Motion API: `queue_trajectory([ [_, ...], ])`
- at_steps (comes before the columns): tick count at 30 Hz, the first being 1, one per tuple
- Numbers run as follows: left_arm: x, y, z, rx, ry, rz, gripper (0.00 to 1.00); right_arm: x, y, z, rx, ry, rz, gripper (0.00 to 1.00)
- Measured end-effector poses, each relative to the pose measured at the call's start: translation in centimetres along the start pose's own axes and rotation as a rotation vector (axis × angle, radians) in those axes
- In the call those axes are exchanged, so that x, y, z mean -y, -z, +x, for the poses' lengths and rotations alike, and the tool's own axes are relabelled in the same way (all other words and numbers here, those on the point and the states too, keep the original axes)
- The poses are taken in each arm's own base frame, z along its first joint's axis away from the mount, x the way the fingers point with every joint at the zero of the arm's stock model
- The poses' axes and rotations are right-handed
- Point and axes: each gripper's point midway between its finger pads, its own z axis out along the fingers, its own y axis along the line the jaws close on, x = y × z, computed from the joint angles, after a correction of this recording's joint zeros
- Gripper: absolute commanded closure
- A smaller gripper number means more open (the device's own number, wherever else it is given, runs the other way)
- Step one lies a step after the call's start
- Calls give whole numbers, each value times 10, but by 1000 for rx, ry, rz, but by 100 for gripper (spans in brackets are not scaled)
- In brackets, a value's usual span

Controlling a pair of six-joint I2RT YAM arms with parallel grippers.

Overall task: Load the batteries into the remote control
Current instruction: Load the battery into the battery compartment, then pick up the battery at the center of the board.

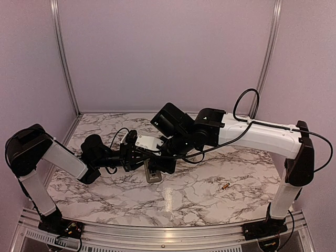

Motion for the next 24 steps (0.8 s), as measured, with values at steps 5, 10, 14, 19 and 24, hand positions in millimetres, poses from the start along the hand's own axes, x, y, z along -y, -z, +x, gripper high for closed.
queue_trajectory([
  [5,5,-2,2,-9,-45,18,100,2,15,-14,64,-18,13,66],
  [10,11,-5,0,-18,-98,33,100,9,65,-42,219,-41,78,57],
  [14,16,-6,-1,-19,-161,45,100,16,104,-54,339,-81,124,44],
  [19,44,-4,-4,-4,-338,93,100,21,118,-42,390,-156,143,35],
  [24,81,-1,-12,34,-572,89,100,38,116,-18,378,-234,178,31],
])
